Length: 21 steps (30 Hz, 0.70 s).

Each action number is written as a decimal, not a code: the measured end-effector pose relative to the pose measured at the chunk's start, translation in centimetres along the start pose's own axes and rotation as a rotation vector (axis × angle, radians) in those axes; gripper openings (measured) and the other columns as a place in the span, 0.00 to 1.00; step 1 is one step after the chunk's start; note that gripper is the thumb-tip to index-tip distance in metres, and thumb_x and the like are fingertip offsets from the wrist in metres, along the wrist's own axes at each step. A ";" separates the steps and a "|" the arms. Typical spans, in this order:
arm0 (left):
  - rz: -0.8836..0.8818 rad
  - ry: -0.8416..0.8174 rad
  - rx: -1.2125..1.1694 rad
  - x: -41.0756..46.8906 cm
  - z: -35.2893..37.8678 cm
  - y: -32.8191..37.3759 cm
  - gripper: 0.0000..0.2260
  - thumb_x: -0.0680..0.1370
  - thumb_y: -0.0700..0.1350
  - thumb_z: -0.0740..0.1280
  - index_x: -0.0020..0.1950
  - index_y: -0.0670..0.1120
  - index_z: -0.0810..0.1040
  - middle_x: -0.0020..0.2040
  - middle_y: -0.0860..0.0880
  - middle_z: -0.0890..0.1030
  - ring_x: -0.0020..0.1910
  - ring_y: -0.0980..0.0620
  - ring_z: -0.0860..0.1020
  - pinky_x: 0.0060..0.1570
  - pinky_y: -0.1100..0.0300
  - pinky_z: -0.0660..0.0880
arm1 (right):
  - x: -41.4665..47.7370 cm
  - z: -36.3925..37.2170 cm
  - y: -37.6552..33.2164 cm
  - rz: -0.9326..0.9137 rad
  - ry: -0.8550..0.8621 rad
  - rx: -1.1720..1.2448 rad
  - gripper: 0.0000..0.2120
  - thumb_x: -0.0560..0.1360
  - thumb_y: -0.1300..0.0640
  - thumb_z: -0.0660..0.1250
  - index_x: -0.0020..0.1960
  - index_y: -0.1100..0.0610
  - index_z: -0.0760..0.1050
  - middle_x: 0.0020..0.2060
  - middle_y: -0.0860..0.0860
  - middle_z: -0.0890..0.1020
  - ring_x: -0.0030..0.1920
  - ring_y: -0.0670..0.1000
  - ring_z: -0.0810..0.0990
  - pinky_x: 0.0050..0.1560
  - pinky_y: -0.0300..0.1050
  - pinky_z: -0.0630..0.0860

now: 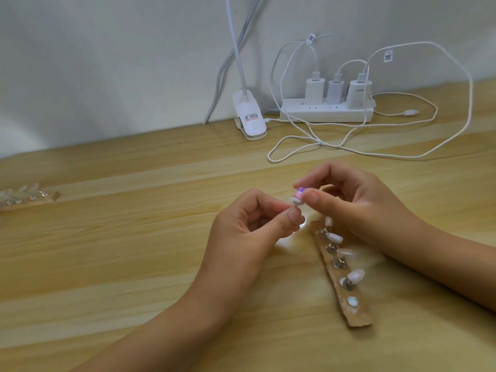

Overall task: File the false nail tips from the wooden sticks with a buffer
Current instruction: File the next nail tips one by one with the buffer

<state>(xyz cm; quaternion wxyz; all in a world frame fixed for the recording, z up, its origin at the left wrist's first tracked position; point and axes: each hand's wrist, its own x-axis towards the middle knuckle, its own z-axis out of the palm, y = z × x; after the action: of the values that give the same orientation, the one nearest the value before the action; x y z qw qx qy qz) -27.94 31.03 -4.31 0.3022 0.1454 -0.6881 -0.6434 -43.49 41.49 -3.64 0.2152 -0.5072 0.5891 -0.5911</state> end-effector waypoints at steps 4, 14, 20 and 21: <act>0.004 0.000 0.025 0.0 0.1 -0.1 0.04 0.72 0.44 0.75 0.40 0.49 0.81 0.40 0.47 0.85 0.43 0.51 0.84 0.47 0.58 0.81 | -0.5 0.3 -0.2 -0.149 0.008 -0.055 0.12 0.70 0.42 0.72 0.49 0.48 0.79 0.44 0.45 0.82 0.47 0.50 0.80 0.50 0.41 0.76; -0.019 0.015 -0.026 0.1 0.0 -0.1 0.03 0.70 0.46 0.74 0.40 0.48 0.82 0.40 0.45 0.85 0.42 0.51 0.84 0.44 0.63 0.79 | -0.3 0.2 -0.1 -0.063 0.008 -0.056 0.11 0.69 0.50 0.74 0.49 0.50 0.79 0.43 0.44 0.82 0.44 0.40 0.79 0.46 0.34 0.74; -0.016 0.018 -0.022 0.1 0.0 -0.1 0.04 0.70 0.46 0.74 0.40 0.48 0.82 0.40 0.45 0.85 0.42 0.52 0.84 0.44 0.63 0.79 | -0.3 0.3 -0.2 -0.086 -0.004 -0.072 0.11 0.71 0.49 0.74 0.51 0.50 0.79 0.45 0.48 0.83 0.46 0.44 0.80 0.47 0.37 0.75; -0.022 0.024 -0.028 0.1 0.0 -0.2 0.04 0.70 0.46 0.74 0.40 0.48 0.82 0.40 0.45 0.85 0.42 0.51 0.84 0.44 0.63 0.79 | -0.2 0.3 -0.1 -0.052 0.000 -0.050 0.10 0.71 0.48 0.73 0.50 0.49 0.79 0.45 0.48 0.83 0.44 0.42 0.80 0.45 0.35 0.74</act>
<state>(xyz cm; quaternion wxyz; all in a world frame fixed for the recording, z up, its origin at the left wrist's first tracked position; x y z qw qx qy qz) -28.03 30.95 -4.46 0.3054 0.1561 -0.6737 -0.6546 -43.14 41.56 -3.71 0.1870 -0.5276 0.5903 -0.5816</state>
